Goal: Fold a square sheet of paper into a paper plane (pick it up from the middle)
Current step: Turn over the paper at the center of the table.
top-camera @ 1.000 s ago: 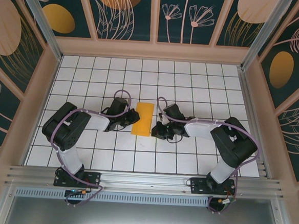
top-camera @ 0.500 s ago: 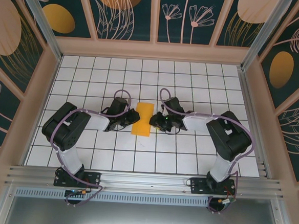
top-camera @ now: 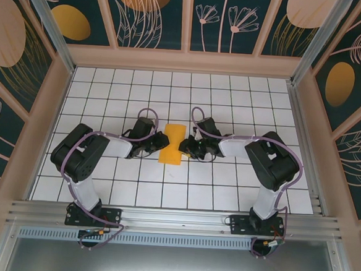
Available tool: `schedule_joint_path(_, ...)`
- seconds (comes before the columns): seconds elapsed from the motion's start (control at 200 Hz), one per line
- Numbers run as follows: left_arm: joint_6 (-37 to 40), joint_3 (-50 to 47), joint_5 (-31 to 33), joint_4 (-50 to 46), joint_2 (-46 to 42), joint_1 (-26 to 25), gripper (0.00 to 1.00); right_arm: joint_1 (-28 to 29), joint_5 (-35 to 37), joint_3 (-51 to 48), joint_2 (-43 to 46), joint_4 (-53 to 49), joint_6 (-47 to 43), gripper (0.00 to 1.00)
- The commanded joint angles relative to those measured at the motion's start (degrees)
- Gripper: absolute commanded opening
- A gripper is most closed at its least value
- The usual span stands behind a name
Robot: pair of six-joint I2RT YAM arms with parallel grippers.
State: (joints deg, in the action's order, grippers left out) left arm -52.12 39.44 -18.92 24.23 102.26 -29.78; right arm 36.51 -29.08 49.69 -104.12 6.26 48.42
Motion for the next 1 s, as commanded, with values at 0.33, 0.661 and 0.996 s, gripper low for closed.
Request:
schedule_joint_path(0.33, -0.06, 0.82, 0.01, -3.12, -1.43, 0.14, 0.17, -0.04, -2.62, 1.38, -2.36, 4.91, 0.44, 0.27)
schedule_joint_path(0.661, -0.47, -0.13, 2.85, -2.17, -8.32, 0.14, 0.24, -0.27, -4.06, -0.25, -1.6, 9.85, 0.28, 0.16)
schedule_joint_path(0.996, 0.43, -4.48, 22.51, -11.54, -29.38, 0.16, 0.33, -0.7, 0.47, 1.27, 9.6, -1.05, -7.13, 0.03)
